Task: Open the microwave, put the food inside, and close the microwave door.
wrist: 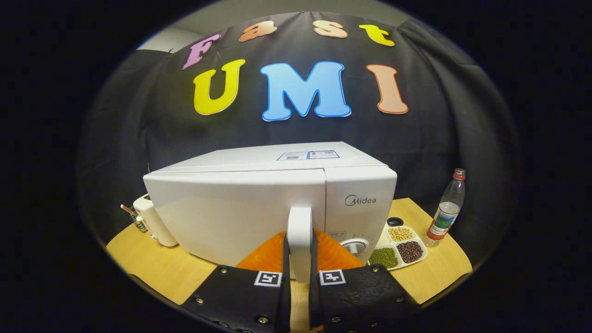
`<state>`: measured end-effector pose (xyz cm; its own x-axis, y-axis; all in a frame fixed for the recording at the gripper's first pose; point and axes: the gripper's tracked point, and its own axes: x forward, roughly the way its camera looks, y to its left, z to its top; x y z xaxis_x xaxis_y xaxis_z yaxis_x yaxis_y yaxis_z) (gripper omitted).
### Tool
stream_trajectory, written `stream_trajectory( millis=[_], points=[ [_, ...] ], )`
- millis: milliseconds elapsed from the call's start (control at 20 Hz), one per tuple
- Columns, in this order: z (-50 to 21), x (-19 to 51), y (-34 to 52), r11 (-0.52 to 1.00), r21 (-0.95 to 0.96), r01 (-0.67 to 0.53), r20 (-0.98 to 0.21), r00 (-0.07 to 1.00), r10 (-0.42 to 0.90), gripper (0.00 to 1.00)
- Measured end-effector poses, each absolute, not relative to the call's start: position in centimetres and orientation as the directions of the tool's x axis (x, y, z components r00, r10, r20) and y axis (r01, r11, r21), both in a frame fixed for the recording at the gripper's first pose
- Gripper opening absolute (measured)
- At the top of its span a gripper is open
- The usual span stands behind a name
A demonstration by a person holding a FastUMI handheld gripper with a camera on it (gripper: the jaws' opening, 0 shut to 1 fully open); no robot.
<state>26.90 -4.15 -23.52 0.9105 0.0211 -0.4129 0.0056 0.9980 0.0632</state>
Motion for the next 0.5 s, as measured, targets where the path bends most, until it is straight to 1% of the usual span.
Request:
stream_trajectory(
  millis=[200,300,400,500],
  points=[
    [-23.19,26.18,-4.13,0.999,0.046,-0.001,-0.418,0.908,0.020,0.15],
    [-23.32,26.33,-4.13,0.999,0.017,-0.036,-0.427,0.903,0.040,0.15],
    [-23.39,26.34,-4.27,0.998,0.048,-0.051,-0.424,0.903,0.067,0.15],
    [-23.34,26.59,-4.11,0.998,0.041,-0.042,-0.396,0.917,0.055,0.15]
  ],
)
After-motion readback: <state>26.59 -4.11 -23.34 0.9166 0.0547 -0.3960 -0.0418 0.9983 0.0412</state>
